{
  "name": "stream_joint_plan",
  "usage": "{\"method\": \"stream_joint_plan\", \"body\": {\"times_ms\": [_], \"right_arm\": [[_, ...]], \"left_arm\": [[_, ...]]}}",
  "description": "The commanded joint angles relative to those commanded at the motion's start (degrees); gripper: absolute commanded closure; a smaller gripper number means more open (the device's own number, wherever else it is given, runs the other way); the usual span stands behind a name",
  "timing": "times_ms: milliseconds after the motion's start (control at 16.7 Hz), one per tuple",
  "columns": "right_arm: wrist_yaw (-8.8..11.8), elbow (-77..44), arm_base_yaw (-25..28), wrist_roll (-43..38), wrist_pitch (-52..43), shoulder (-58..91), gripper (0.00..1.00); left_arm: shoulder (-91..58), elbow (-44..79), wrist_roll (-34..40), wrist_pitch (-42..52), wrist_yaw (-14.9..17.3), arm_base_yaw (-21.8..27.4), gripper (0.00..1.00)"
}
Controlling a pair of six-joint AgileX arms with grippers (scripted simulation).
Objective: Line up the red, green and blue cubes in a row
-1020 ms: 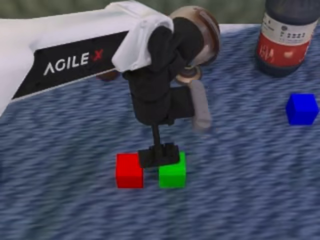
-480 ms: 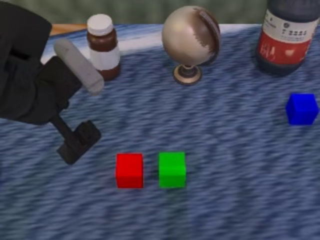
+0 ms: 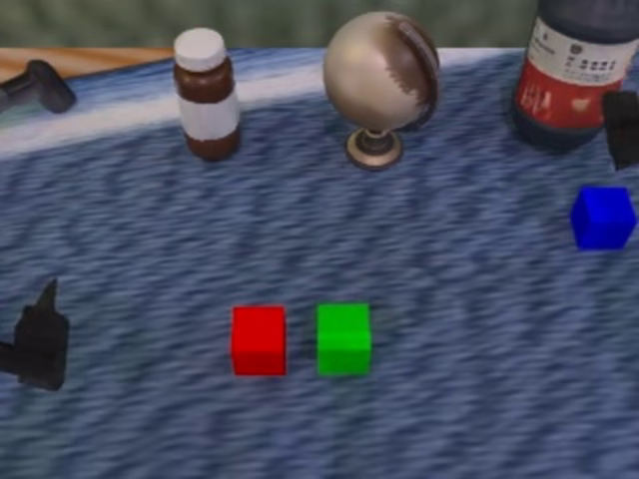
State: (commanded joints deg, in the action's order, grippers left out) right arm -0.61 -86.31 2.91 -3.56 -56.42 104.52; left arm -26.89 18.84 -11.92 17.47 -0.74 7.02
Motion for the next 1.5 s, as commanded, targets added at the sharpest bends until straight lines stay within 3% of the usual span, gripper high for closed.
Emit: {"method": "stream_joint_plan", "body": {"times_ms": [240, 540, 960, 1500], "right_arm": [[0.1, -15.1, 0.4, -0.8, -9.0, 16.2, 0.00], [0.4, -25.3, 0.7, -1.3, -14.1, 26.4, 0.00], [0.4, -24.7, 0.5, -1.2, -13.2, 27.0, 0.00], [0.3, -15.1, 0.8, -1.5, 1.0, 31.4, 0.00]], "left_arm": [[17.1, -12.2, 6.8, -9.9, 0.3, -5.2, 0.00], [26.6, -18.6, 11.7, -17.1, 0.7, -8.0, 0.00], [26.9, -18.8, 11.9, -17.5, 0.7, -8.2, 0.00], [26.9, -18.8, 11.9, -17.5, 0.7, -8.2, 0.00]]}}
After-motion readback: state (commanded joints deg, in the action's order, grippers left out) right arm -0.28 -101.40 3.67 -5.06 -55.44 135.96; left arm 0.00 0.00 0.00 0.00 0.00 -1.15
